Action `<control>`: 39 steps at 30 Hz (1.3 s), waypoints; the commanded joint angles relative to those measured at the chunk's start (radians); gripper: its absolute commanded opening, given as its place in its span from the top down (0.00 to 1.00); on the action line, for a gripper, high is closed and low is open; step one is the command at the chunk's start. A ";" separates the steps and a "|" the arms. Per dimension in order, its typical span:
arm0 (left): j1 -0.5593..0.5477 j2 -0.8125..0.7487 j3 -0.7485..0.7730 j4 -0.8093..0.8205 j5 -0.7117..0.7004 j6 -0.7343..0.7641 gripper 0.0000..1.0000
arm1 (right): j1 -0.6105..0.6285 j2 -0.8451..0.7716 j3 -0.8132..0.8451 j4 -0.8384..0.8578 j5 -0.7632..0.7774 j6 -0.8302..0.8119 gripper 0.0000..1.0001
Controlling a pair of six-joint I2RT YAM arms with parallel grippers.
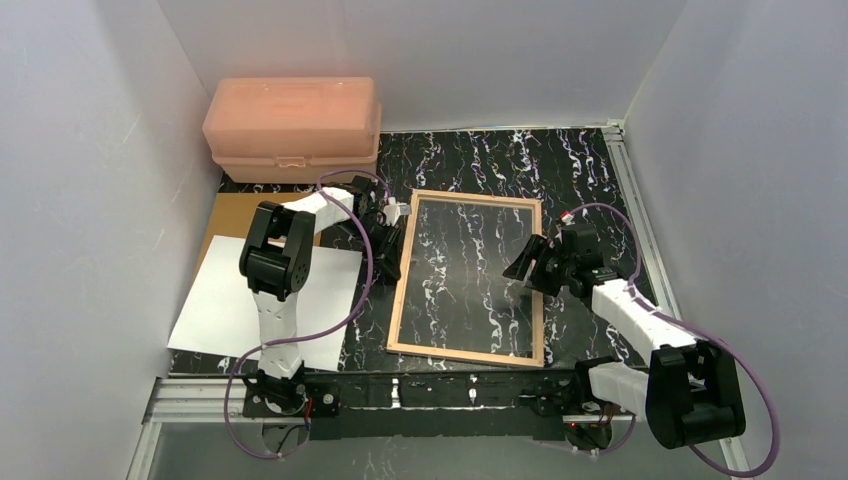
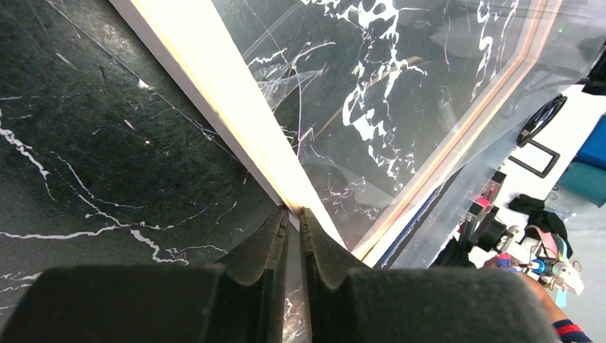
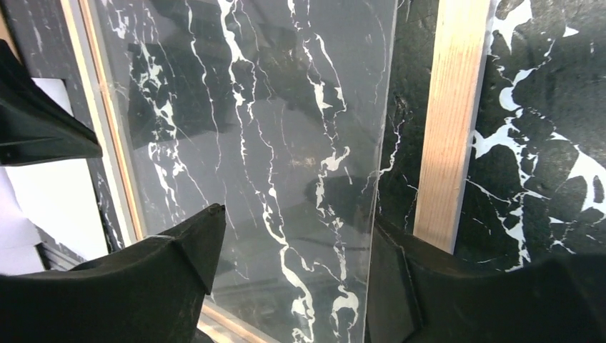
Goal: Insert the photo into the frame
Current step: Adjust the photo frame item on the photo frame.
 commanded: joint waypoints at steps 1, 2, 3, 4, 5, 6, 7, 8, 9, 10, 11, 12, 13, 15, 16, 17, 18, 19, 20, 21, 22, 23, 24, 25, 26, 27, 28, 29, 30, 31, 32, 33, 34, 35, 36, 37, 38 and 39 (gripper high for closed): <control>-0.017 0.009 -0.027 0.019 -0.053 0.037 1.00 | 0.015 0.017 0.077 -0.075 0.053 -0.072 0.23; -0.017 0.009 -0.028 0.019 -0.052 0.037 1.00 | 0.017 0.020 0.087 -0.085 0.060 -0.077 0.21; -0.017 0.009 -0.028 0.019 -0.053 0.037 1.00 | 0.018 0.022 0.093 -0.091 0.063 -0.083 0.19; -0.018 0.008 -0.028 0.019 -0.053 0.037 1.00 | 0.020 0.026 0.098 -0.097 0.066 -0.087 0.18; -0.017 0.008 -0.028 0.020 -0.053 0.037 1.00 | 0.020 0.028 0.104 -0.104 0.071 -0.093 0.17; -0.017 0.008 -0.028 0.020 -0.053 0.037 1.00 | 0.020 0.032 0.108 -0.106 0.074 -0.097 0.17; -0.017 0.008 -0.028 0.019 -0.053 0.037 1.00 | 0.021 0.036 0.113 -0.112 0.075 -0.100 0.16; -0.017 0.007 -0.028 0.019 -0.053 0.037 1.00 | 0.022 0.041 0.117 -0.115 0.076 -0.104 0.15; -0.017 0.007 -0.028 0.019 -0.053 0.037 1.00 | 0.023 0.046 0.120 -0.117 0.077 -0.106 0.14; -0.017 0.008 -0.028 0.019 -0.053 0.037 1.00 | 0.022 0.052 0.124 -0.122 0.081 -0.109 0.12; -0.017 0.007 -0.029 0.019 -0.053 0.037 1.00 | 0.024 0.060 0.128 -0.126 0.082 -0.112 0.11; -0.017 0.008 -0.030 0.019 -0.052 0.037 1.00 | 0.024 0.064 0.132 -0.128 0.084 -0.116 0.11; -0.017 0.008 -0.030 0.019 -0.051 0.037 1.00 | 0.024 0.069 0.136 -0.128 0.087 -0.117 0.11; -0.017 0.008 -0.028 0.019 -0.052 0.037 1.00 | 0.027 0.080 0.147 -0.137 0.094 -0.126 0.09; -0.017 0.007 -0.028 0.019 -0.053 0.037 1.00 | 0.026 0.086 0.154 -0.142 0.097 -0.130 0.08; -0.018 0.006 -0.029 0.019 -0.053 0.038 1.00 | 0.026 0.090 0.159 -0.145 0.100 -0.135 0.08; -0.018 0.006 -0.029 0.019 -0.052 0.037 1.00 | 0.027 0.092 0.160 -0.145 0.102 -0.138 0.08; -0.017 0.006 -0.027 0.018 -0.052 0.037 1.00 | 0.027 0.093 0.161 -0.143 0.103 -0.139 0.08; -0.018 0.006 -0.027 0.018 -0.051 0.037 1.00 | 0.027 0.094 0.160 -0.139 0.102 -0.139 0.08; -0.017 0.006 -0.027 0.017 -0.052 0.037 1.00 | 0.027 0.097 0.160 -0.136 0.100 -0.139 0.08; -0.017 0.006 -0.027 0.017 -0.052 0.037 1.00 | 0.027 0.102 0.161 -0.134 0.099 -0.140 0.07; -0.017 0.005 -0.027 0.016 -0.052 0.039 1.00 | 0.027 0.108 0.162 -0.132 0.096 -0.140 0.07; -0.017 0.004 -0.027 0.017 -0.052 0.039 1.00 | 0.028 0.112 0.162 -0.130 0.095 -0.139 0.07; -0.017 0.004 -0.028 0.017 -0.051 0.039 1.00 | 0.027 0.114 0.163 -0.129 0.095 -0.139 0.07; -0.017 0.006 -0.028 0.016 -0.052 0.039 1.00 | 0.029 0.117 0.165 -0.128 0.095 -0.139 0.07; -0.017 0.006 -0.027 0.016 -0.051 0.038 1.00 | 0.030 0.120 0.167 -0.128 0.096 -0.139 0.07; -0.017 0.006 -0.028 0.015 -0.051 0.039 1.00 | 0.030 0.122 0.170 -0.131 0.099 -0.139 0.07; -0.017 0.007 -0.028 0.015 -0.051 0.039 1.00 | 0.032 0.128 0.174 -0.135 0.102 -0.141 0.03; -0.017 0.009 -0.027 0.016 -0.050 0.039 1.00 | 0.034 0.131 0.179 -0.142 0.108 -0.143 0.02; -0.017 0.009 -0.027 0.016 -0.050 0.039 1.00 | 0.038 0.133 0.187 -0.152 0.118 -0.146 0.01; -0.017 0.009 -0.026 0.016 -0.050 0.039 1.00 | 0.040 0.132 0.191 -0.160 0.126 -0.149 0.01; -0.017 0.009 -0.025 0.015 -0.050 0.039 1.00 | 0.043 0.131 0.195 -0.166 0.135 -0.149 0.01; -0.017 0.009 -0.026 0.016 -0.050 0.039 1.00 | 0.047 0.129 0.198 -0.171 0.145 -0.150 0.01; -0.017 0.010 -0.024 0.016 -0.050 0.038 1.00 | 0.050 0.127 0.201 -0.177 0.159 -0.150 0.01; -0.017 0.009 -0.024 0.016 -0.049 0.039 1.00 | 0.056 0.127 0.206 -0.186 0.174 -0.152 0.01; -0.017 0.009 -0.024 0.016 -0.048 0.039 1.00 | 0.063 0.128 0.210 -0.195 0.190 -0.153 0.01; -0.017 0.009 -0.025 0.016 -0.049 0.039 1.00 | 0.069 0.130 0.216 -0.205 0.205 -0.156 0.01; -0.017 0.009 -0.025 0.016 -0.049 0.038 1.00 | 0.077 0.134 0.223 -0.212 0.219 -0.157 0.01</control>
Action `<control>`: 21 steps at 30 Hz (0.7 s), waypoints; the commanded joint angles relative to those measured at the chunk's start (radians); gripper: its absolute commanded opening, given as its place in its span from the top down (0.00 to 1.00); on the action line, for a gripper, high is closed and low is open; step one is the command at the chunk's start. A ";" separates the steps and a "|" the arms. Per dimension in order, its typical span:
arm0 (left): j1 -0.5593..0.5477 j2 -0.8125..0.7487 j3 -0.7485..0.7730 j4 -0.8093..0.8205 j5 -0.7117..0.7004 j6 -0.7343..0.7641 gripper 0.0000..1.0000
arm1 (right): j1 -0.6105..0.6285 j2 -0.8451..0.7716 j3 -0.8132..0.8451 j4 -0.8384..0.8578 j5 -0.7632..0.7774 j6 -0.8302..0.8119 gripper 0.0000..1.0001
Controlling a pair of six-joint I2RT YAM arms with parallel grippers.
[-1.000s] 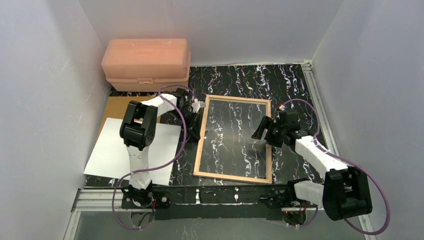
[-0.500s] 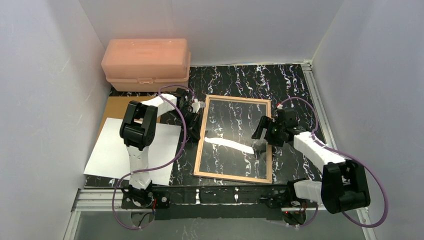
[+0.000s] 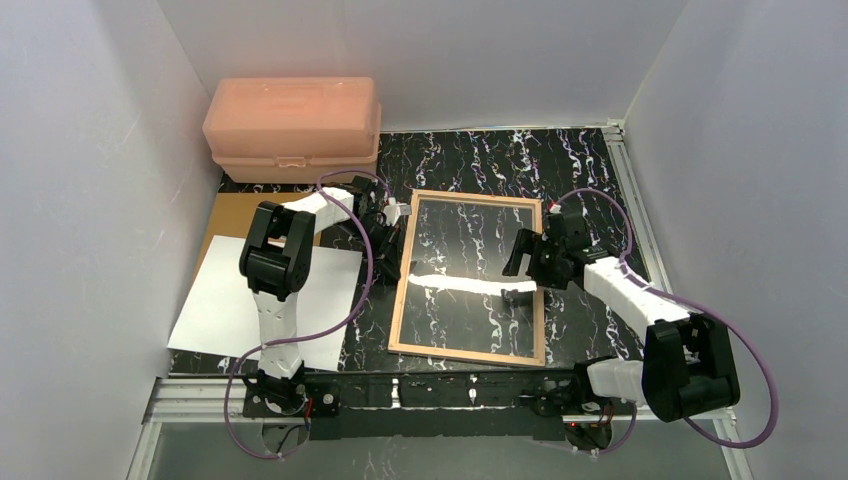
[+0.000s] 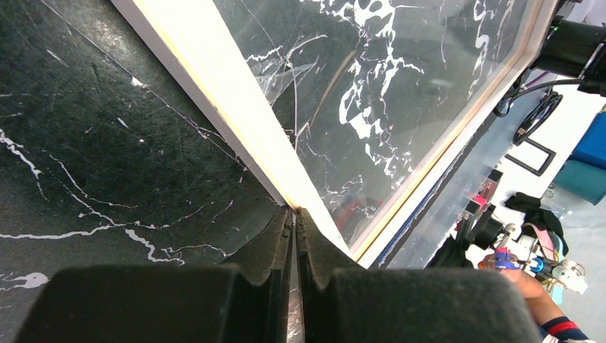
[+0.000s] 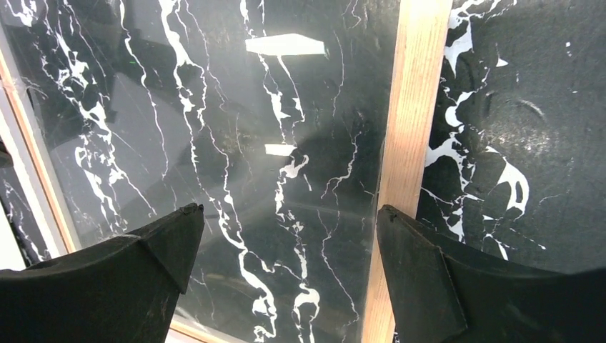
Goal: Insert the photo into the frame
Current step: Adjust the photo frame item on the photo frame.
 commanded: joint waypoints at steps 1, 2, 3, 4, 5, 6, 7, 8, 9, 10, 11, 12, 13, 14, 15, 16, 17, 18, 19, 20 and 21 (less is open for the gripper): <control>-0.016 0.010 -0.025 0.021 -0.058 0.039 1.00 | 0.033 0.006 0.063 -0.039 0.083 -0.022 0.01; -0.017 0.009 -0.027 0.021 -0.058 0.039 1.00 | 0.040 0.010 0.069 -0.045 0.093 -0.024 0.01; -0.017 0.009 -0.026 0.021 -0.057 0.039 1.00 | 0.047 0.014 0.074 -0.045 0.098 -0.023 0.01; -0.016 0.009 -0.027 0.021 -0.058 0.039 1.00 | 0.052 0.017 0.078 -0.046 0.101 -0.024 0.01; -0.016 0.009 -0.026 0.021 -0.058 0.039 1.00 | 0.057 0.019 0.082 -0.047 0.106 -0.023 0.01; -0.016 0.010 -0.026 0.020 -0.058 0.039 1.00 | 0.064 0.020 0.084 -0.046 0.107 -0.022 0.01; -0.017 0.009 -0.026 0.020 -0.058 0.039 1.00 | 0.065 0.023 0.087 -0.045 0.106 -0.021 0.01; -0.016 0.009 -0.026 0.021 -0.058 0.039 1.00 | 0.067 0.024 0.090 -0.044 0.107 -0.021 0.01; -0.016 0.010 -0.027 0.022 -0.058 0.039 1.00 | 0.070 0.025 0.092 -0.045 0.106 -0.021 0.01; -0.017 0.010 -0.028 0.023 -0.058 0.038 1.00 | 0.070 0.025 0.095 -0.047 0.107 -0.022 0.01; -0.016 0.010 -0.028 0.023 -0.058 0.039 1.00 | 0.072 0.024 0.099 -0.051 0.106 -0.021 0.01; -0.016 0.011 -0.028 0.023 -0.058 0.039 1.00 | 0.074 0.022 0.101 -0.054 0.134 -0.025 0.01; -0.016 0.010 -0.028 0.023 -0.059 0.040 1.00 | 0.078 0.019 0.103 -0.056 0.143 -0.026 0.01; -0.016 0.011 -0.028 0.024 -0.059 0.040 1.00 | 0.084 0.015 0.102 -0.057 0.153 -0.027 0.01; -0.016 0.009 -0.027 0.021 -0.059 0.040 1.00 | 0.090 0.014 0.102 -0.056 0.158 -0.027 0.01; -0.015 0.007 -0.023 0.018 -0.060 0.040 1.00 | 0.096 0.018 0.100 -0.056 0.162 -0.026 0.02; -0.013 0.004 -0.019 0.011 -0.057 0.040 1.00 | 0.104 0.022 0.099 -0.054 0.166 -0.025 0.02; -0.011 0.000 -0.013 0.003 -0.053 0.040 1.00 | 0.109 0.026 0.099 -0.049 0.169 -0.023 0.02; -0.006 -0.007 -0.006 -0.007 -0.046 0.039 1.00 | 0.114 0.029 0.100 -0.045 0.172 -0.021 0.02; 0.000 -0.018 0.003 -0.022 -0.040 0.039 1.00 | 0.121 0.030 0.108 -0.043 0.176 -0.019 0.02; 0.009 -0.031 0.012 -0.036 -0.035 0.042 1.00 | 0.131 0.031 0.122 -0.045 0.184 -0.018 0.02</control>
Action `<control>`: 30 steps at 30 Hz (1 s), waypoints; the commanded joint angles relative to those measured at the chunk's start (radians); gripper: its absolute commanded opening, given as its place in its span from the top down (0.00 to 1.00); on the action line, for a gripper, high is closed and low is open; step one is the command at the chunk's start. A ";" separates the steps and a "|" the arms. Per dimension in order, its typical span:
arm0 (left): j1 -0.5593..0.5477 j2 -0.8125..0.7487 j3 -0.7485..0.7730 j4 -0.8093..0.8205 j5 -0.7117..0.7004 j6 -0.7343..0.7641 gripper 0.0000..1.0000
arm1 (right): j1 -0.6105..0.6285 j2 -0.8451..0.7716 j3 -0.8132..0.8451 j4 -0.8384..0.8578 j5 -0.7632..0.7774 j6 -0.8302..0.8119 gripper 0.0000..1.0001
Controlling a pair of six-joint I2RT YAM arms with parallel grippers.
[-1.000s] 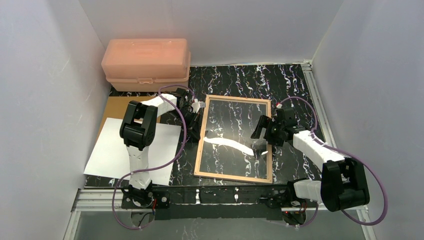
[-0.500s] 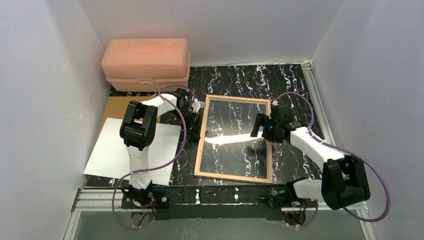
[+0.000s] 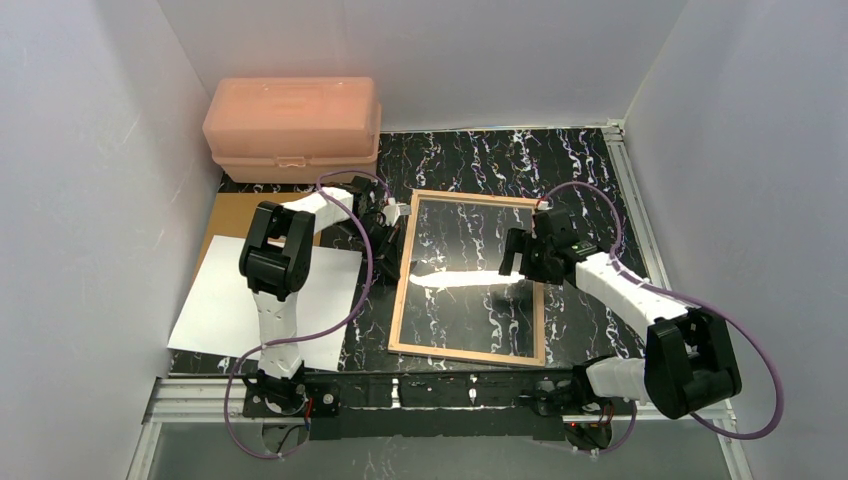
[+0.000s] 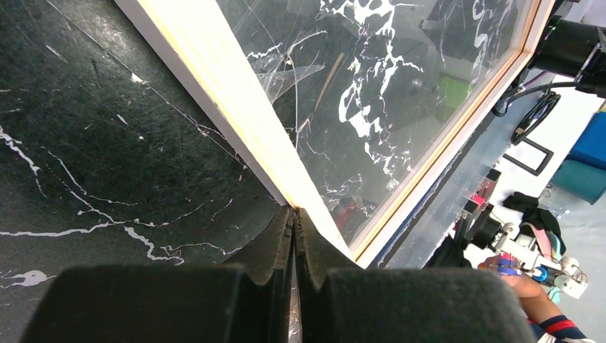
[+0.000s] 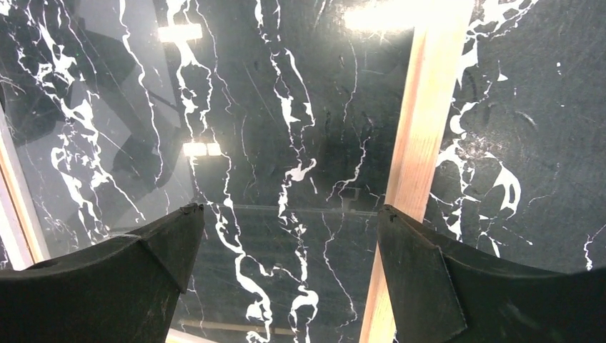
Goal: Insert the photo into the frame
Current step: Adjust the photo frame item on the photo frame.
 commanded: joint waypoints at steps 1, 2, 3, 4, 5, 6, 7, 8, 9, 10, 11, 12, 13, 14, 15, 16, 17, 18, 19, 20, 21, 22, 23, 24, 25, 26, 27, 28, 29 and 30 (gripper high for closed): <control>0.016 -0.046 0.023 -0.050 -0.030 0.045 1.00 | 0.042 0.011 0.086 0.000 0.054 -0.006 0.02; 0.034 -0.064 0.040 -0.074 -0.027 0.051 1.00 | 0.066 0.014 0.113 -0.011 0.070 -0.005 0.02; 0.050 -0.081 0.060 -0.100 -0.027 0.058 1.00 | 0.090 0.019 0.143 -0.024 0.088 -0.001 0.02; 0.067 -0.103 0.082 -0.133 -0.026 0.066 1.00 | 0.122 0.024 0.170 -0.037 0.107 0.005 0.02; 0.090 -0.124 0.102 -0.165 -0.023 0.075 0.99 | 0.158 0.031 0.197 -0.042 0.130 0.015 0.02; 0.112 -0.150 0.125 -0.198 -0.022 0.090 0.95 | 0.198 0.038 0.221 -0.042 0.148 0.028 0.02; 0.138 -0.176 0.147 -0.248 -0.023 0.105 0.87 | 0.242 0.050 0.244 -0.038 0.164 0.041 0.02; 0.165 -0.201 0.170 -0.287 -0.027 0.122 0.79 | 0.280 0.065 0.270 -0.033 0.174 0.053 0.02; 0.191 -0.235 0.203 -0.328 -0.035 0.144 0.71 | 0.324 0.085 0.297 -0.029 0.186 0.066 0.02; 0.220 -0.251 0.225 -0.372 -0.045 0.167 0.62 | 0.367 0.108 0.327 -0.024 0.197 0.072 0.02; 0.250 -0.280 0.244 -0.408 -0.059 0.190 0.56 | 0.410 0.133 0.356 -0.016 0.208 0.077 0.02; 0.278 -0.301 0.260 -0.448 -0.071 0.218 0.53 | 0.458 0.165 0.389 -0.011 0.223 0.080 0.02; 0.308 -0.317 0.273 -0.485 -0.086 0.252 0.53 | 0.503 0.198 0.421 -0.015 0.239 0.083 0.02; 0.333 -0.332 0.281 -0.521 -0.106 0.295 0.52 | 0.551 0.241 0.462 -0.033 0.260 0.082 0.02; 0.379 -0.348 0.283 -0.551 -0.112 0.312 0.51 | 0.596 0.283 0.504 -0.064 0.282 0.078 0.02; 0.410 -0.361 0.282 -0.578 -0.121 0.348 0.50 | 0.638 0.320 0.546 -0.098 0.304 0.071 0.03; 0.439 -0.373 0.277 -0.605 -0.122 0.372 0.50 | 0.677 0.348 0.590 -0.130 0.322 0.060 0.04; 0.465 -0.384 0.269 -0.625 -0.124 0.391 0.50 | 0.707 0.361 0.606 -0.149 0.334 0.052 0.06; 0.485 -0.392 0.255 -0.643 -0.124 0.410 0.50 | 0.735 0.361 0.605 -0.158 0.340 0.046 0.08; 0.504 -0.399 0.242 -0.656 -0.129 0.426 0.50 | 0.757 0.350 0.589 -0.157 0.340 0.048 0.11; 0.518 -0.403 0.229 -0.666 -0.131 0.442 0.50 | 0.776 0.329 0.564 -0.150 0.331 0.052 0.14; 0.531 -0.407 0.216 -0.677 -0.133 0.459 0.51 | 0.793 0.303 0.535 -0.144 0.324 0.057 0.18; 0.542 -0.411 0.205 -0.681 -0.137 0.470 0.52 | 0.809 0.279 0.503 -0.142 0.323 0.066 0.23; 0.559 -0.415 0.194 -0.683 -0.138 0.478 0.52 | 0.836 0.246 0.473 -0.139 0.324 0.068 0.29; 0.569 -0.420 0.186 -0.690 -0.138 0.490 0.53 | 0.858 0.223 0.442 -0.139 0.329 0.073 0.32; 0.578 -0.423 0.180 -0.698 -0.139 0.502 0.53 | 0.876 0.201 0.412 -0.138 0.323 0.082 0.37; 0.585 -0.423 0.178 -0.712 -0.142 0.515 0.53 | 0.896 0.179 0.384 -0.134 0.305 0.088 0.42; 0.592 -0.421 0.176 -0.726 -0.143 0.527 0.53 | 0.918 0.159 0.357 -0.133 0.294 0.096 0.49; 0.598 -0.421 0.172 -0.736 -0.150 0.532 0.54 | 0.939 0.142 0.334 -0.144 0.292 0.109 0.56; 0.603 -0.422 0.166 -0.742 -0.155 0.539 0.54 | 0.956 0.126 0.315 -0.172 0.295 0.132 0.61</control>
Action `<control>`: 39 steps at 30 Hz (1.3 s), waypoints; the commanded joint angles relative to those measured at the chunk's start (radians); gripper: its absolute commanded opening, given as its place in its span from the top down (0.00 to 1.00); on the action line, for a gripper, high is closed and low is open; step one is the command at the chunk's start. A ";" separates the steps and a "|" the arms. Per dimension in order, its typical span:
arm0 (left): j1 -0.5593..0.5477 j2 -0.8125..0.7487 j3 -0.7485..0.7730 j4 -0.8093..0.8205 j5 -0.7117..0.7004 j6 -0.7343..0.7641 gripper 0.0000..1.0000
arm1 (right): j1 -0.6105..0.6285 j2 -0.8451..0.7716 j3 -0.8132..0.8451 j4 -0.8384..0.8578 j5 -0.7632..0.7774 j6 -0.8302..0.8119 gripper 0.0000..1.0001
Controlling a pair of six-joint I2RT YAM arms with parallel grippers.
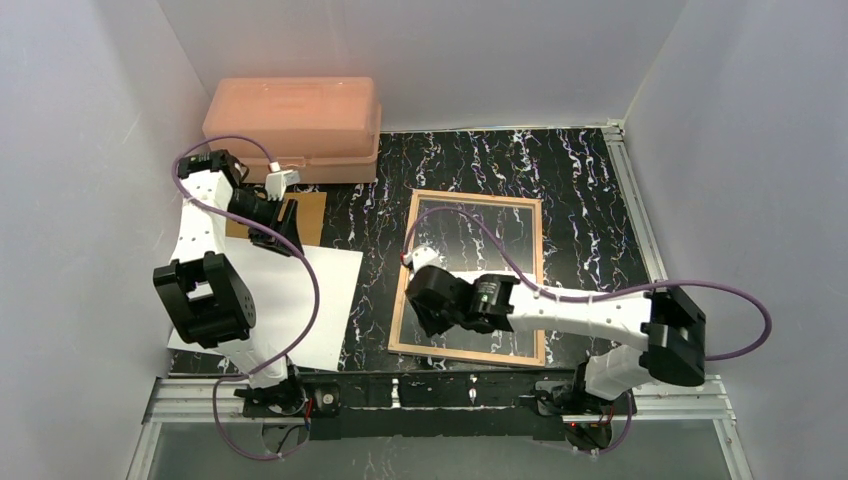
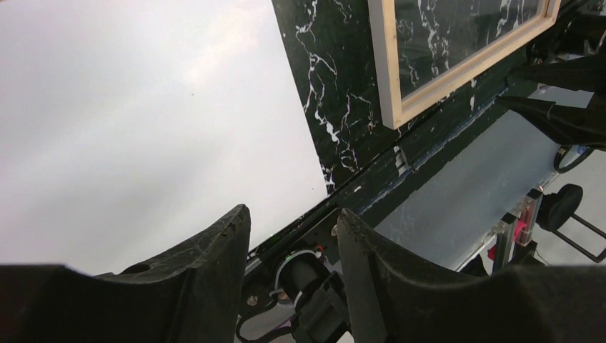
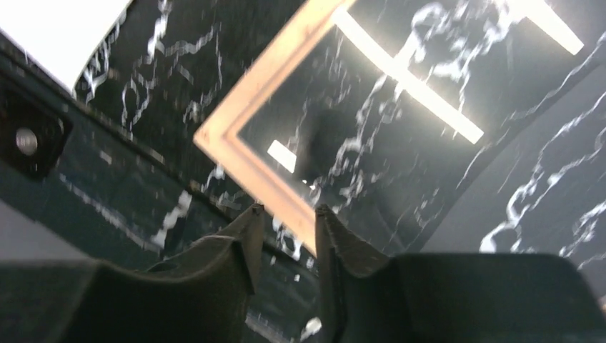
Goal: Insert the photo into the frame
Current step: Adjust the photo frame item on the photo frame.
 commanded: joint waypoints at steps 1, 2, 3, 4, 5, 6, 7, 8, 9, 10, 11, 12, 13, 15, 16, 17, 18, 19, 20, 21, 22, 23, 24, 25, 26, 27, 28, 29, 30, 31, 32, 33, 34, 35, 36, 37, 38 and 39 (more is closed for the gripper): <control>0.026 -0.029 -0.017 -0.094 -0.017 0.079 0.55 | 0.075 -0.096 -0.085 -0.080 0.011 0.087 0.64; 0.027 -0.036 -0.027 -0.091 -0.027 0.079 0.55 | 0.088 -0.120 -0.110 -0.103 0.010 0.119 0.65; 0.027 -0.050 -0.035 -0.083 -0.035 0.079 0.55 | 0.094 -0.147 -0.143 -0.119 0.005 0.171 0.67; 0.028 -0.057 -0.043 -0.078 -0.041 0.081 0.55 | 0.098 -0.179 -0.180 -0.125 -0.007 0.199 0.67; 0.028 -0.067 -0.052 -0.069 -0.046 0.080 0.55 | 0.098 -0.214 -0.221 -0.126 -0.026 0.247 0.68; 0.028 -0.071 -0.058 -0.065 -0.049 0.078 0.55 | 0.098 -0.247 -0.259 -0.128 -0.036 0.282 0.68; 0.027 -0.072 -0.062 -0.063 -0.049 0.077 0.55 | 0.097 -0.277 -0.304 -0.133 -0.045 0.313 0.69; 0.028 -0.072 -0.066 -0.061 -0.049 0.075 0.55 | 0.097 -0.302 -0.338 -0.141 -0.050 0.339 0.69; 0.027 -0.072 -0.069 -0.057 -0.049 0.072 0.55 | 0.098 -0.319 -0.366 -0.149 -0.057 0.362 0.69; 0.027 -0.068 -0.071 -0.055 -0.045 0.071 0.55 | 0.098 -0.333 -0.390 -0.161 -0.061 0.380 0.69; 0.026 -0.063 -0.071 -0.053 -0.040 0.069 0.55 | 0.097 -0.343 -0.410 -0.173 -0.060 0.397 0.68; 0.028 -0.059 -0.070 -0.051 -0.035 0.066 0.55 | 0.097 -0.345 -0.423 -0.184 -0.054 0.409 0.68; 0.027 -0.056 -0.069 -0.049 -0.027 0.064 0.55 | 0.096 -0.346 -0.432 -0.191 -0.051 0.413 0.67; 0.027 -0.049 -0.065 -0.044 -0.014 0.054 0.55 | 0.083 -0.335 -0.439 -0.194 -0.052 0.411 0.66; 0.026 -0.046 -0.062 -0.043 -0.008 0.051 0.55 | 0.075 -0.329 -0.445 -0.186 -0.059 0.404 0.65; 0.027 -0.044 -0.060 -0.043 -0.005 0.049 0.55 | 0.062 -0.319 -0.453 -0.175 -0.071 0.396 0.65; 0.026 -0.042 -0.059 -0.041 -0.001 0.048 0.55 | 0.053 -0.312 -0.461 -0.167 -0.083 0.390 0.65; 0.026 -0.043 -0.061 -0.040 0.000 0.047 0.56 | 0.047 -0.306 -0.469 -0.160 -0.092 0.386 0.65; 0.026 -0.044 -0.061 -0.037 0.001 0.047 0.56 | 0.041 -0.302 -0.476 -0.161 -0.097 0.385 0.65; 0.026 -0.047 -0.060 -0.036 0.002 0.048 0.56 | 0.030 -0.300 -0.479 -0.165 -0.100 0.382 0.65; 0.026 -0.049 -0.059 -0.036 0.004 0.047 0.56 | 0.016 -0.298 -0.484 -0.171 -0.103 0.376 0.65; 0.026 -0.055 -0.059 -0.036 0.009 0.047 0.56 | -0.002 -0.297 -0.487 -0.185 -0.102 0.374 0.65; 0.026 -0.056 -0.059 -0.036 0.013 0.045 0.55 | -0.024 -0.298 -0.493 -0.201 -0.102 0.369 0.66; 0.026 -0.058 -0.059 -0.036 0.018 0.043 0.56 | -0.051 -0.297 -0.497 -0.214 -0.105 0.363 0.66; 0.026 -0.058 -0.059 -0.036 0.023 0.042 0.56 | -0.074 -0.299 -0.501 -0.232 -0.100 0.363 0.66; 0.026 -0.060 -0.059 -0.036 0.027 0.040 0.56 | -0.094 -0.302 -0.504 -0.248 -0.087 0.360 0.66; 0.026 -0.063 -0.059 -0.036 0.031 0.040 0.56 | -0.114 -0.307 -0.503 -0.262 -0.073 0.357 0.66; 0.026 -0.065 -0.059 -0.036 0.034 0.040 0.56 | -0.132 -0.312 -0.499 -0.276 -0.052 0.355 0.66; 0.026 -0.066 -0.060 -0.036 0.036 0.040 0.56 | -0.153 -0.319 -0.495 -0.282 -0.034 0.348 0.65; 0.026 -0.067 -0.061 -0.035 0.038 0.038 0.56 | -0.173 -0.325 -0.491 -0.283 -0.018 0.341 0.65; 0.026 -0.068 -0.064 -0.035 0.040 0.038 0.56 | -0.194 -0.326 -0.483 -0.282 -0.003 0.331 0.65; 0.026 -0.069 -0.066 -0.035 0.041 0.038 0.56 | -0.215 -0.325 -0.479 -0.273 -0.004 0.316 0.65; 0.026 -0.070 -0.068 -0.035 0.041 0.040 0.56 | -0.228 -0.321 -0.472 -0.262 -0.005 0.300 0.65; 0.026 -0.070 -0.071 -0.035 0.041 0.039 0.56 | -0.237 -0.314 -0.465 -0.254 -0.004 0.288 0.65; 0.026 -0.071 -0.073 -0.034 0.038 0.041 0.55 | -0.241 -0.306 -0.455 -0.243 -0.010 0.273 0.64; 0.026 -0.073 -0.076 -0.035 0.035 0.043 0.55 | -0.241 -0.295 -0.444 -0.237 -0.020 0.257 0.64; 0.026 -0.075 -0.080 -0.035 0.030 0.045 0.55 | -0.241 -0.283 -0.432 -0.239 -0.027 0.245 0.63; 0.026 -0.077 -0.082 -0.036 0.025 0.047 0.55 | -0.241 -0.270 -0.414 -0.246 -0.033 0.232 0.62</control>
